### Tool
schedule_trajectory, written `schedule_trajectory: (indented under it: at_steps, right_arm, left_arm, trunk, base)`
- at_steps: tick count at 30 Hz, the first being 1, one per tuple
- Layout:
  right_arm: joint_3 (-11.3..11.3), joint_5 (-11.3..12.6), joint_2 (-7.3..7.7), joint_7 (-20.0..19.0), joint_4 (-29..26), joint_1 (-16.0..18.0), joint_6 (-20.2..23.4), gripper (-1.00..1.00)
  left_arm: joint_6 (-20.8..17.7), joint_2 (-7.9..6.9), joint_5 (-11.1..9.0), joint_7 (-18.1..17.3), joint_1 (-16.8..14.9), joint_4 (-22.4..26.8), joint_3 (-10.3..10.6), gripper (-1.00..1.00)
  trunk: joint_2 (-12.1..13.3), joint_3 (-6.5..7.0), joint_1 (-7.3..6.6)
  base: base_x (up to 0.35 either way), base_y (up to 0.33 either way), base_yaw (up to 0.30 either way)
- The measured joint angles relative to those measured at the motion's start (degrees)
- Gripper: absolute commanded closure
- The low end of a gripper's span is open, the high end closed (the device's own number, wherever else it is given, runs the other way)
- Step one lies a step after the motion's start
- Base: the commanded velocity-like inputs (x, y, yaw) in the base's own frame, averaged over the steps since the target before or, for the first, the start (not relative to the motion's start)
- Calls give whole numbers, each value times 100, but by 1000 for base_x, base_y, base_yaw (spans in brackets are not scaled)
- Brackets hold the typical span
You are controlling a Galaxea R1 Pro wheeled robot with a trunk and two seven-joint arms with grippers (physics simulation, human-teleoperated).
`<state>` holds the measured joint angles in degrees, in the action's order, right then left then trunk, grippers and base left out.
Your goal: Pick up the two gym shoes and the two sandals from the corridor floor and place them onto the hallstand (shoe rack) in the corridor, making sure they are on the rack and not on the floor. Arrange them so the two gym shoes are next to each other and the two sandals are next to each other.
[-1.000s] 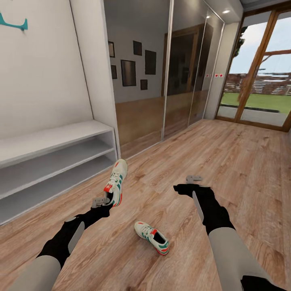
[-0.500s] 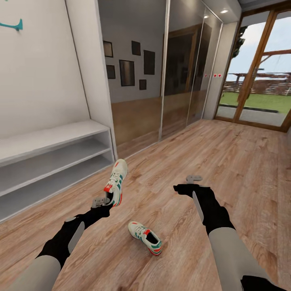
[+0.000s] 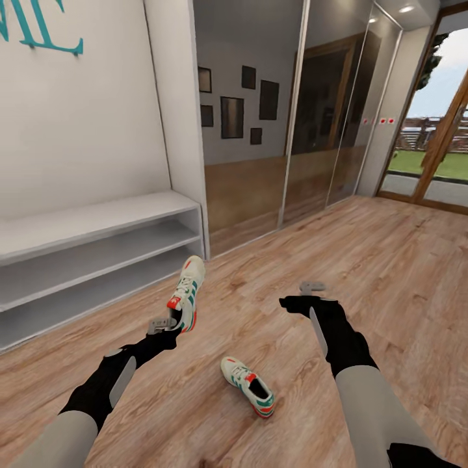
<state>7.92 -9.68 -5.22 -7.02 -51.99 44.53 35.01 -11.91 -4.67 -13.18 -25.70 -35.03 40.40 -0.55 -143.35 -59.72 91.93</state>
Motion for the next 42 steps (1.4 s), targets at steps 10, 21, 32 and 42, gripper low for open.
schedule_trajectory:
  at_steps: [10,21,32,42]
  right_arm:
    - [0,0,2,0,-3,0,0,-100]
    - [-1,0,7,0,-4,-3,0,-100]
    - [-1,-1,1,0,-3,-1,-1,-100]
    - [0,0,1,-2,-4,0,-1,-100]
  left_arm:
    - [2,1,3,0,-2,-2,0,100]
    - [0,1,-3,0,-2,-2,0,100]
    - [4,1,-5,0,-1,0,0,100]
    - [2,1,-5,0,-2,-1,0,100]
  trunk:
    - [0,0,1]
    - [0,0,1]
    - [0,0,1]
    - [0,0,1]
  base:
    - [108,-225,219]
    - [2,-16,6]
    - [0,0,149]
    - [0,-46,159]
